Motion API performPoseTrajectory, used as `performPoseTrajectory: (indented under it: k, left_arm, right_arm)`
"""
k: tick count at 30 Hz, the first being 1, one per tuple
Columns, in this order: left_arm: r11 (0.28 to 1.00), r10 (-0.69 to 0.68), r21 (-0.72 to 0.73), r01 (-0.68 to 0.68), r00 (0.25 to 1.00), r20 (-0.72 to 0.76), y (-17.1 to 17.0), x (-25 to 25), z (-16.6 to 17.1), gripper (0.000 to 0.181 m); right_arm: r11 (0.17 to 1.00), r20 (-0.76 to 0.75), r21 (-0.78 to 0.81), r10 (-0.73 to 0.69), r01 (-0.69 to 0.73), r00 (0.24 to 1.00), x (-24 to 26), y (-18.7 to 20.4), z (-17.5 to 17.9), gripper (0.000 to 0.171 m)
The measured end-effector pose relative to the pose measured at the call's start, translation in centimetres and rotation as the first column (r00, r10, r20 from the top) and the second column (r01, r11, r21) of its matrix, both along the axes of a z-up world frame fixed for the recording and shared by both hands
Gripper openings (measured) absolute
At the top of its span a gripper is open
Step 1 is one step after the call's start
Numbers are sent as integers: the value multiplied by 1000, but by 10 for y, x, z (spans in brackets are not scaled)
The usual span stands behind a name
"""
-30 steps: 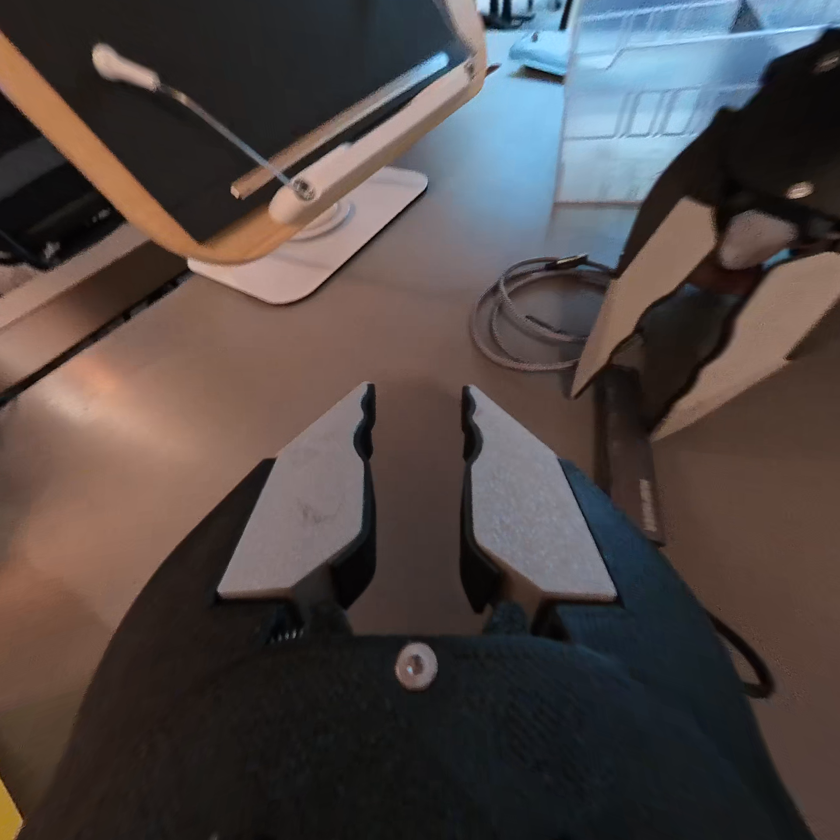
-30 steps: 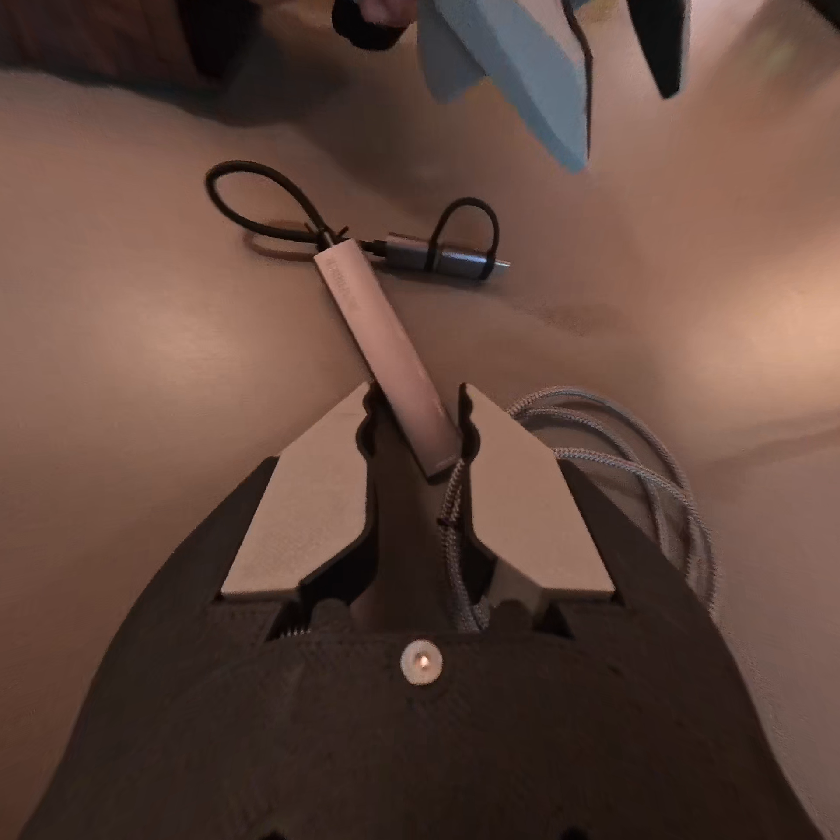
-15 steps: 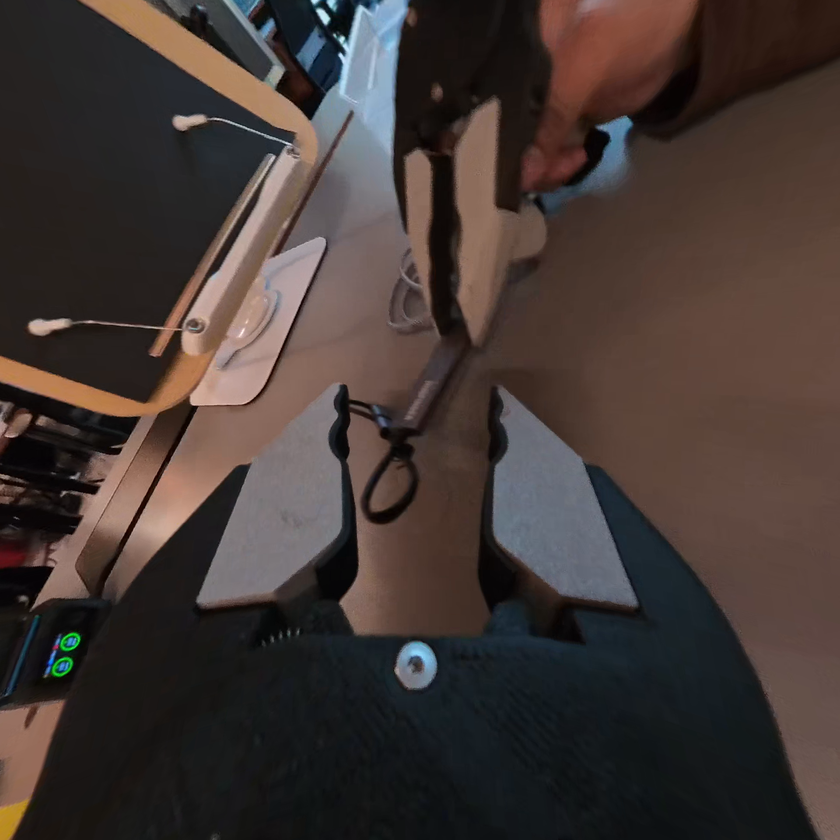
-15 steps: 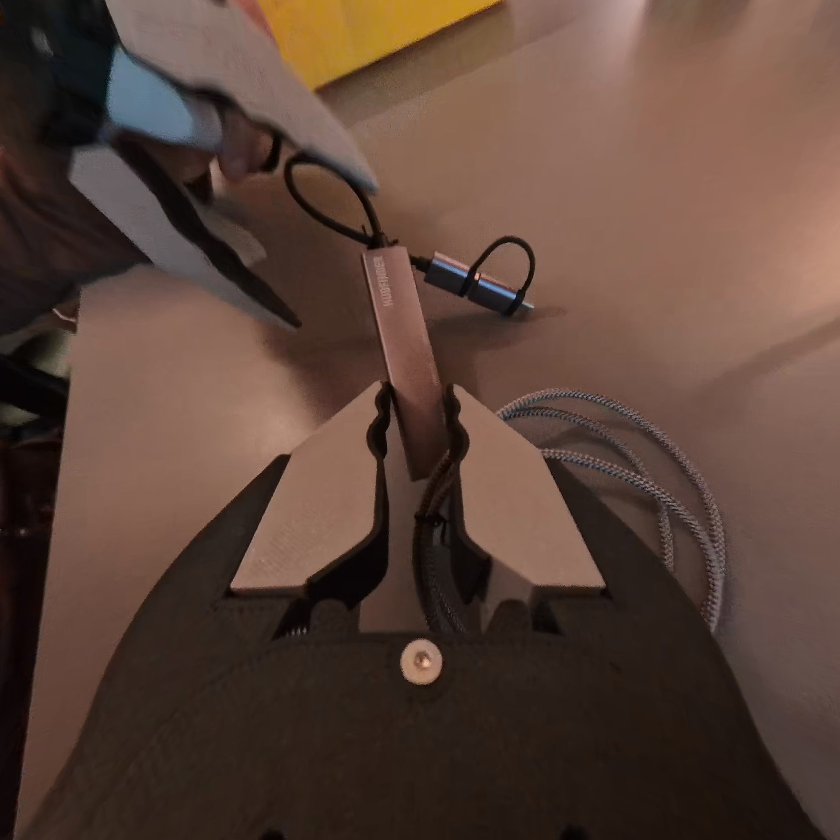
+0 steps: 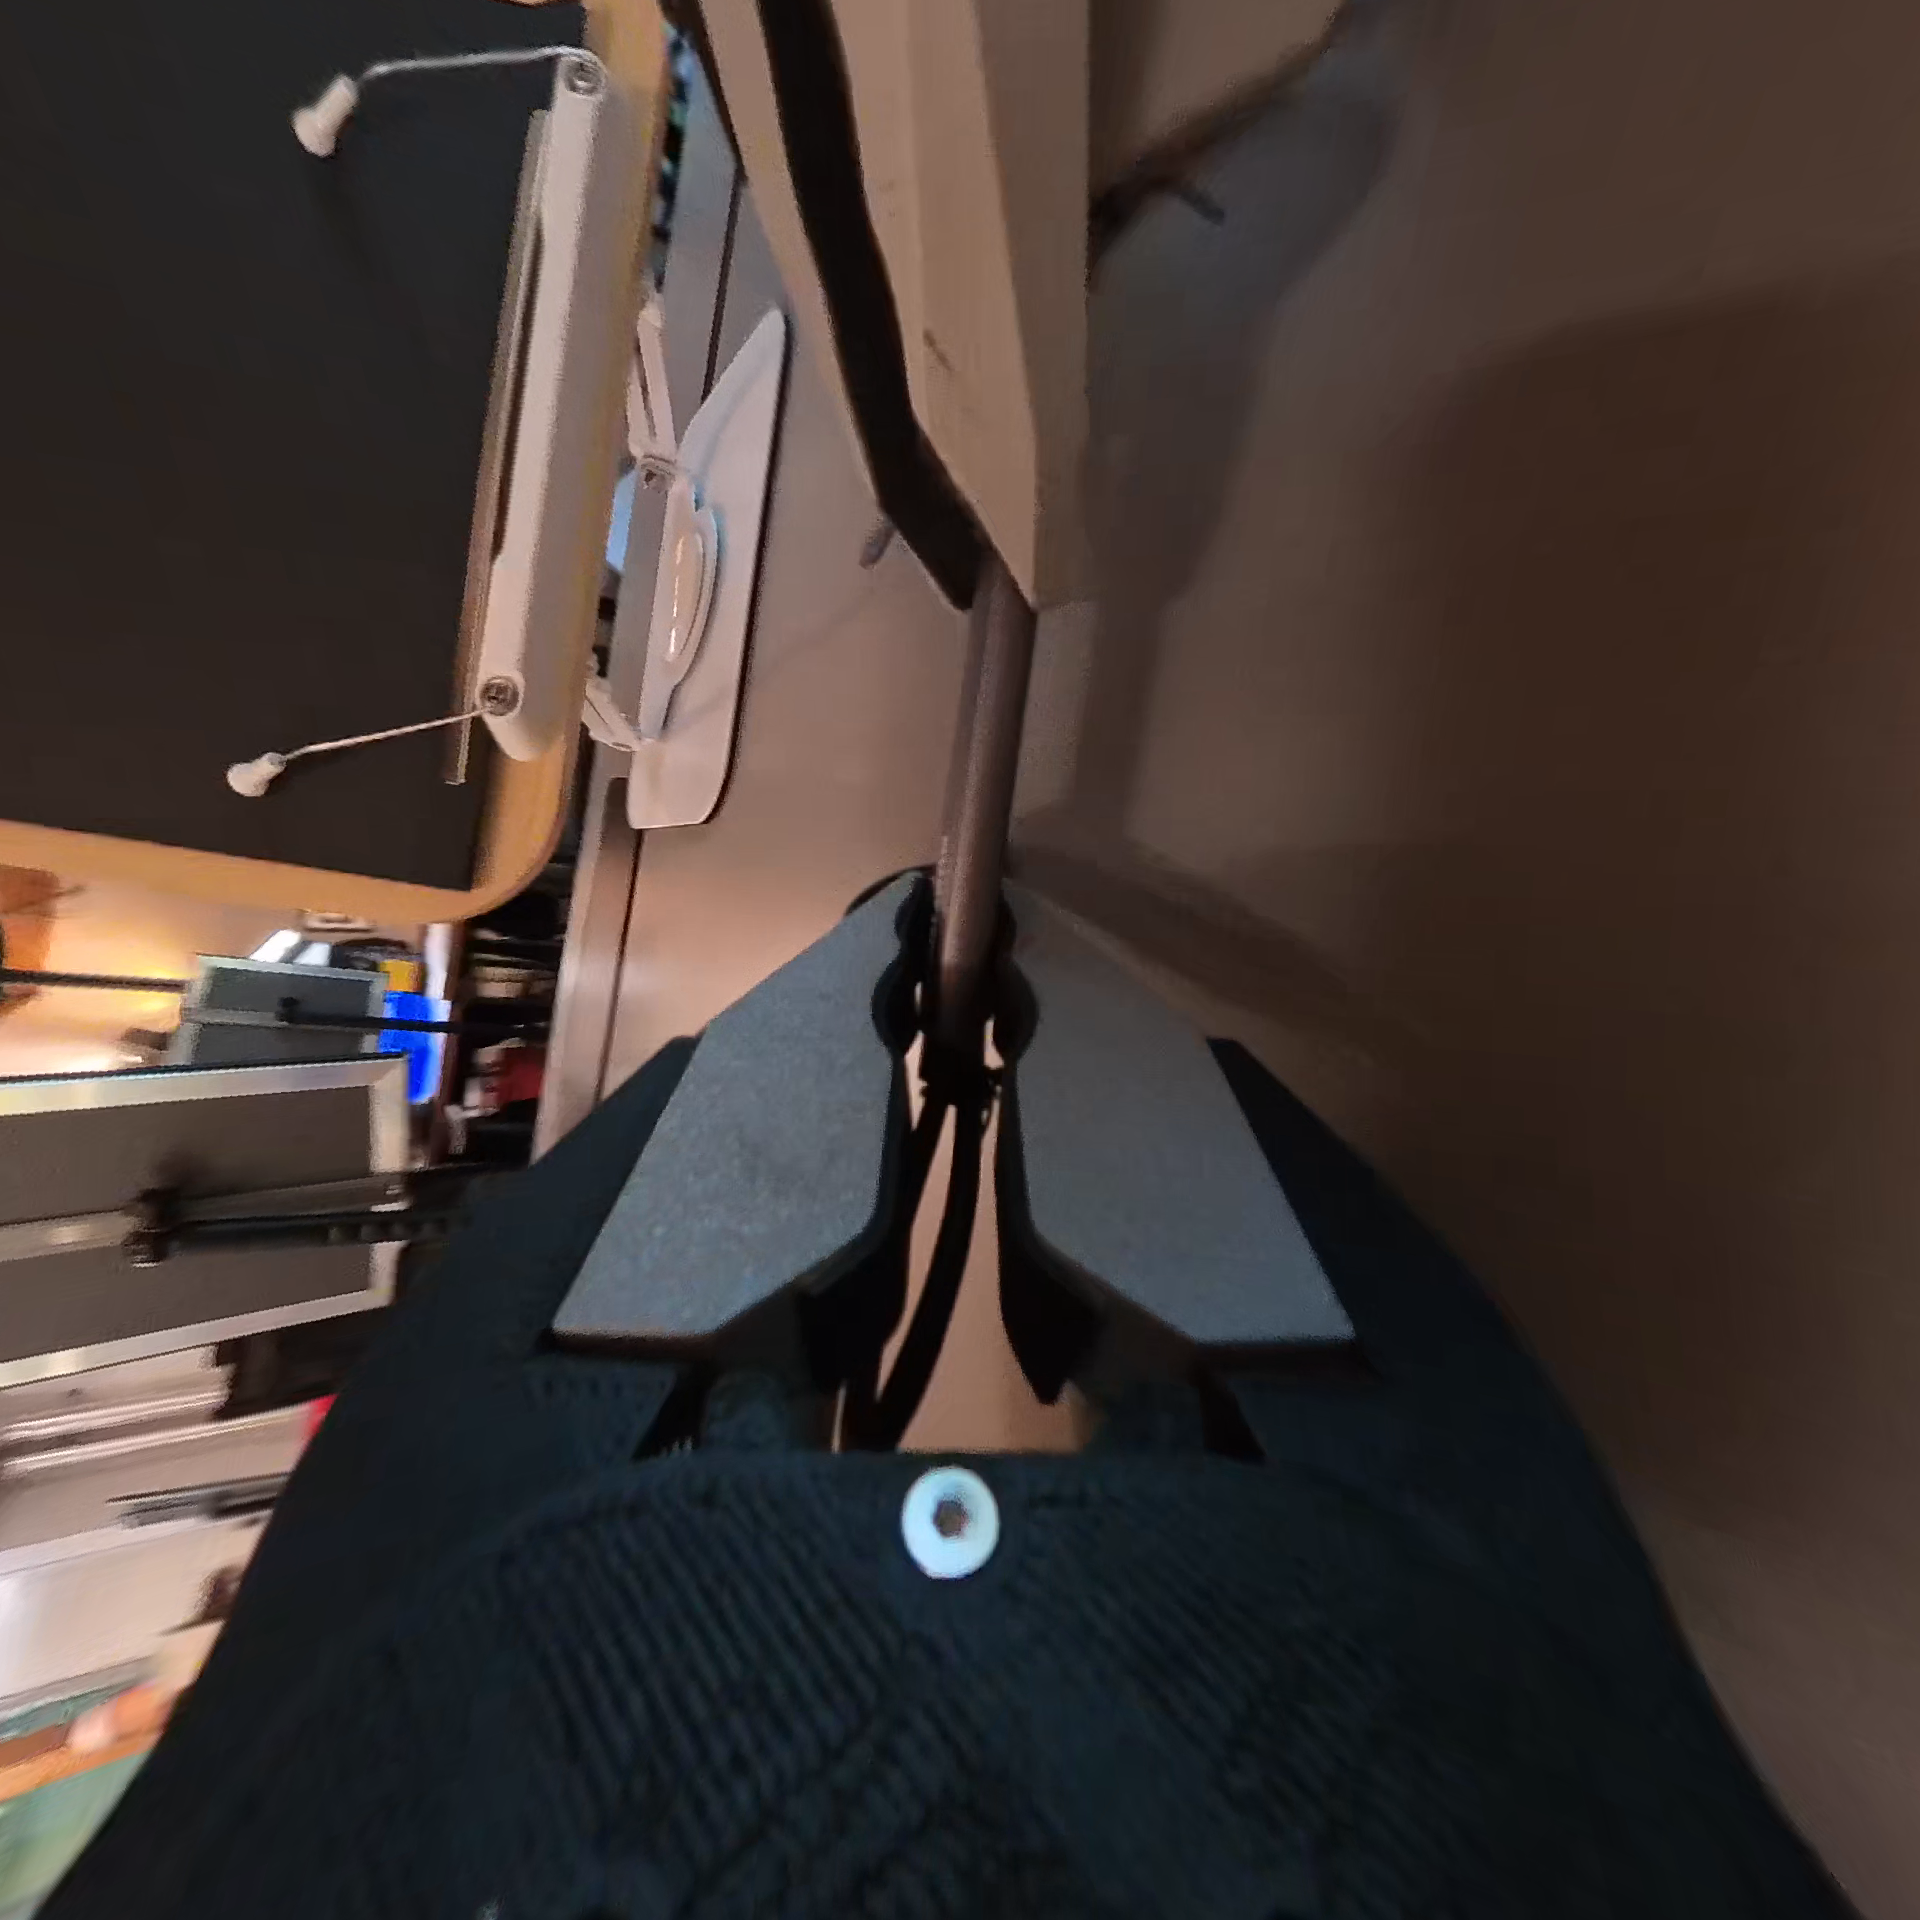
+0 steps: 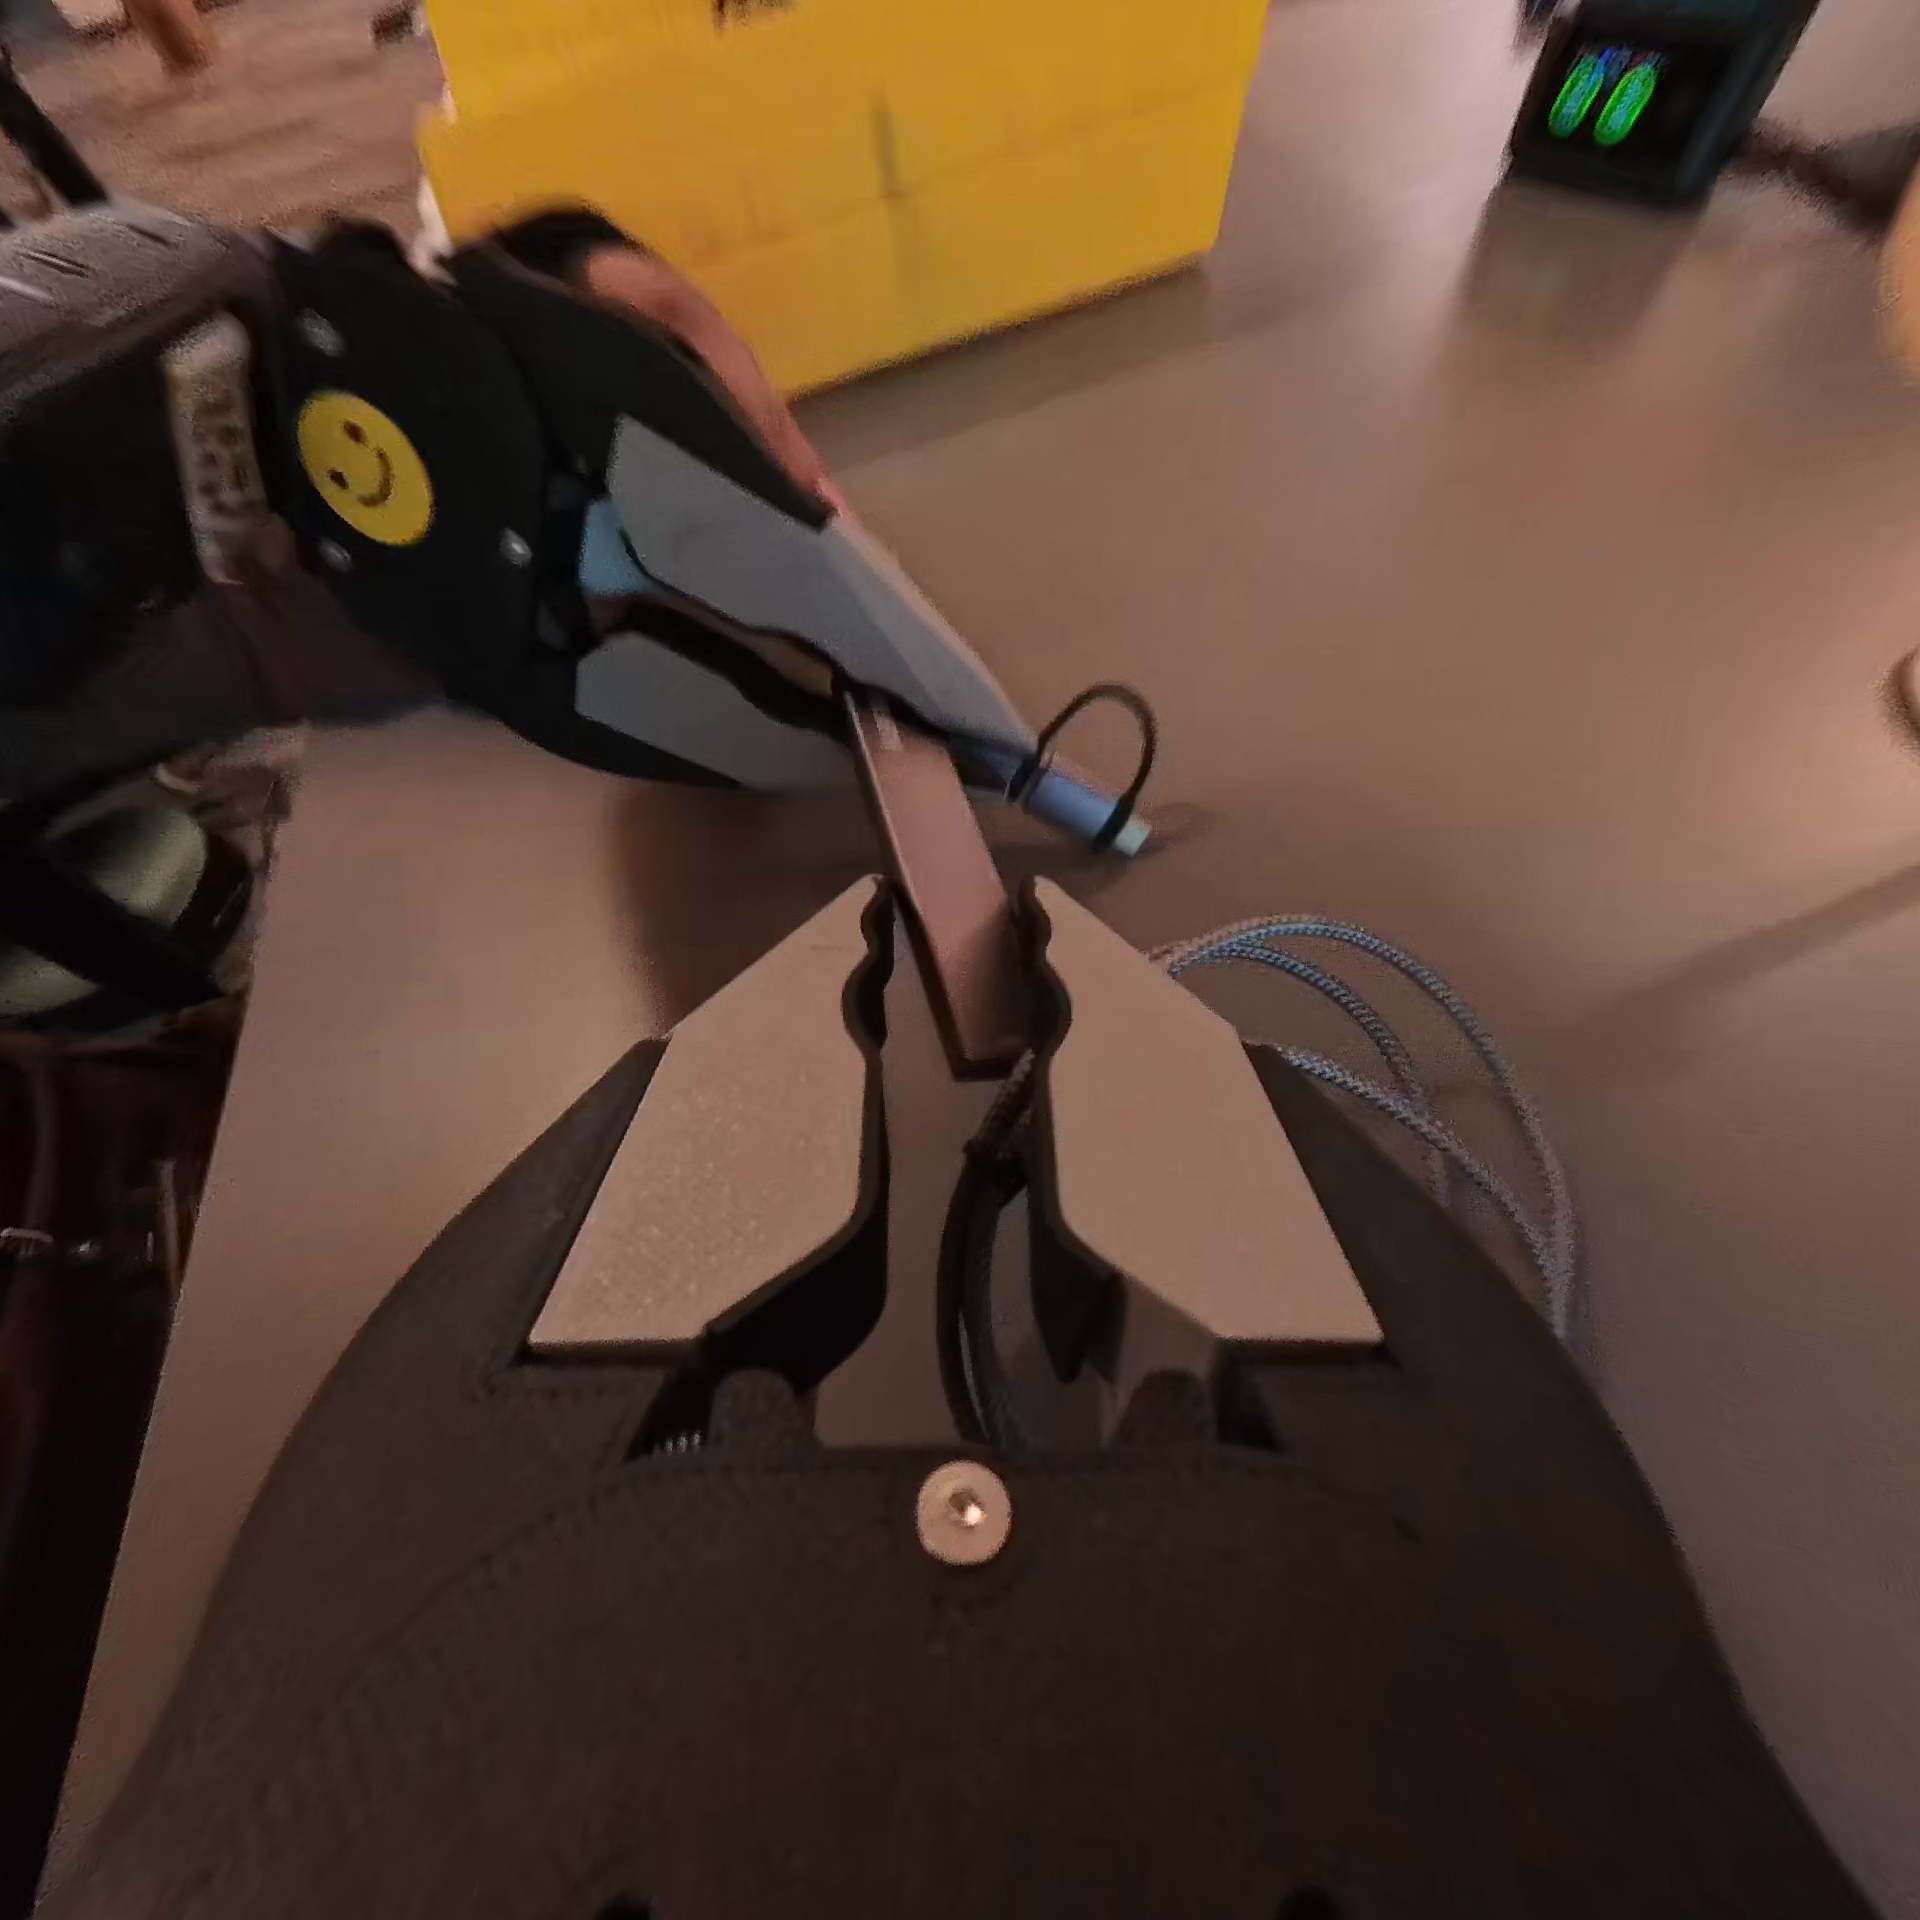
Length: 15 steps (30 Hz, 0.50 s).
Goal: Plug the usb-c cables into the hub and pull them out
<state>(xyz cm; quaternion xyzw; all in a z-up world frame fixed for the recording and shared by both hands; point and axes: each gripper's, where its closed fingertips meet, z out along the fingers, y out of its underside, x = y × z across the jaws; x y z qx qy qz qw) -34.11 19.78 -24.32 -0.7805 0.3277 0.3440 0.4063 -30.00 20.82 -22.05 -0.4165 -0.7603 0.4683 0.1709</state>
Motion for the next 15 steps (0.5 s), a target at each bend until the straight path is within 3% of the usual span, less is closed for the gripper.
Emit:
performPoseTrajectory:
  k: [4,9,15]
  left_arm:
    - [995,-15,104,-8,977,213,-1,-3,20,5]
    - [981,-60,191,-5,940,336,-5,-5,38,4]
    - [978,-114,205,37,920,375,-5,7,41,4]
  right_arm:
    - [991,-178,-131,-40,17,983,2,8,47,31]
    - [958,-120,-287,-20,-16,993,9,12,54,53]
    - [956,-179,-287,4,-56,984,7,-1,59,42]
